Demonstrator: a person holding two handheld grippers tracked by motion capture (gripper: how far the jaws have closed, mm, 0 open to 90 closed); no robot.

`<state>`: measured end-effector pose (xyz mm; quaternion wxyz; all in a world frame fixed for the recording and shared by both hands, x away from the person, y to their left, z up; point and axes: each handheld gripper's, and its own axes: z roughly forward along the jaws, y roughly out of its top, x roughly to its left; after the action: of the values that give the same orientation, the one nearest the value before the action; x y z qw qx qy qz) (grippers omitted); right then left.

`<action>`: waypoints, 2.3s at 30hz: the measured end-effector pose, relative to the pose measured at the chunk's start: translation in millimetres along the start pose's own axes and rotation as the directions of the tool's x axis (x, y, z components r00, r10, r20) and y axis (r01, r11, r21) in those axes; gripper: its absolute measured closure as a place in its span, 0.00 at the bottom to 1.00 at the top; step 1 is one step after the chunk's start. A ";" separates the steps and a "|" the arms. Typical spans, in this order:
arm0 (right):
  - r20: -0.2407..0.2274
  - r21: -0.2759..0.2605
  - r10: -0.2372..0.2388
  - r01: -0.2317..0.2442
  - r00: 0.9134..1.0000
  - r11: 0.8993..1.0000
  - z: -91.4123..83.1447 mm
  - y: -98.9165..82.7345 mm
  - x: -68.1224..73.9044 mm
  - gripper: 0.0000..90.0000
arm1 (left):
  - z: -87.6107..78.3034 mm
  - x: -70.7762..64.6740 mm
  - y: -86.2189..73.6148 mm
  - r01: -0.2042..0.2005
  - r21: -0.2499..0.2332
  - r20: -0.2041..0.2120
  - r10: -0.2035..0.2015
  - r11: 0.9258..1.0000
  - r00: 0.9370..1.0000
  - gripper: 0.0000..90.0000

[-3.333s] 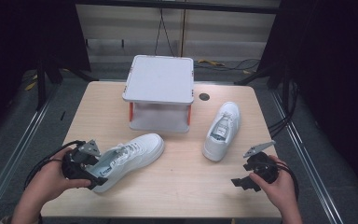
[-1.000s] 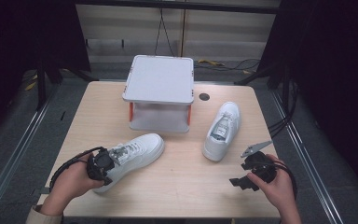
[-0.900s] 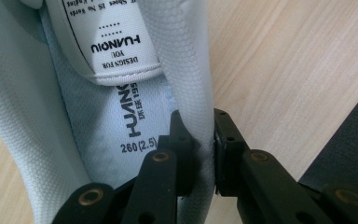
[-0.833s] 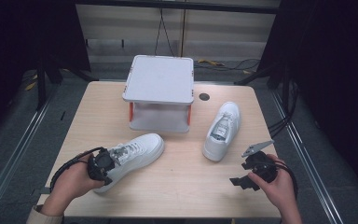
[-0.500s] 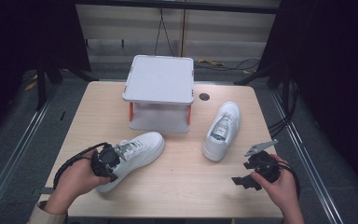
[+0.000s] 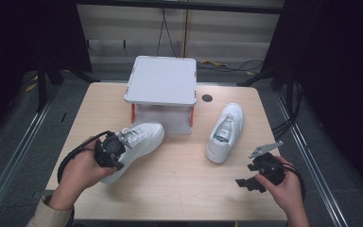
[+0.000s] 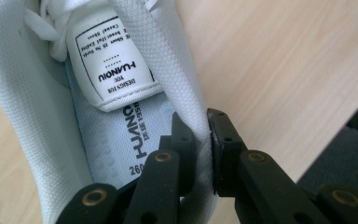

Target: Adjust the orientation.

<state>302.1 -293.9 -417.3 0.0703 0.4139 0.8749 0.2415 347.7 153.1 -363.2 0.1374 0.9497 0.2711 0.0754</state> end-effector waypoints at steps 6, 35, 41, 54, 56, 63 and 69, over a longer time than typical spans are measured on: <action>0.000 0.003 -0.003 0.003 1.000 1.000 0.9 0.9 1.1 0.24 | 14.4 9.2 26.7 0.061 -0.033 -0.010 -0.061 0.998 0.998 0.91; -0.084 -0.062 -0.018 0.012 0.996 0.998 -34.2 76.6 -2.2 0.71 | 76.9 7.0 29.9 -0.014 0.031 0.154 0.009 0.999 0.988 0.64; -0.072 -0.093 0.004 -0.011 0.997 0.996 -33.3 113.9 -4.6 0.92 | 66.3 10.4 23.7 -0.048 0.026 0.155 0.044 0.998 0.987 0.48; -0.044 -0.152 -0.027 0.020 0.999 0.988 -12.5 220.6 2.8 1.00 | 45.1 18.1 15.7 -0.146 0.001 0.169 0.144 0.989 0.975 0.41; -0.042 -0.150 -0.030 0.023 0.999 0.988 -9.5 232.2 3.9 1.00 | 43.4 17.9 16.2 -0.175 0.004 0.165 0.172 0.984 0.971 0.41; -0.047 -0.163 -0.038 0.030 0.998 0.986 -3.1 259.8 5.6 1.00 | 46.6 19.3 17.7 -0.230 0.030 0.174 0.222 0.973 0.959 0.40; -0.039 -0.165 -0.009 0.003 0.999 0.986 9.4 282.1 5.6 1.00 | 64.8 17.6 19.5 -0.258 0.058 0.184 0.244 0.964 0.952 0.55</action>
<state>496.2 -133.7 -289.5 0.0878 0.3992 0.8543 0.3211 386.3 132.4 -417.7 0.1114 0.9841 0.1381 -0.0025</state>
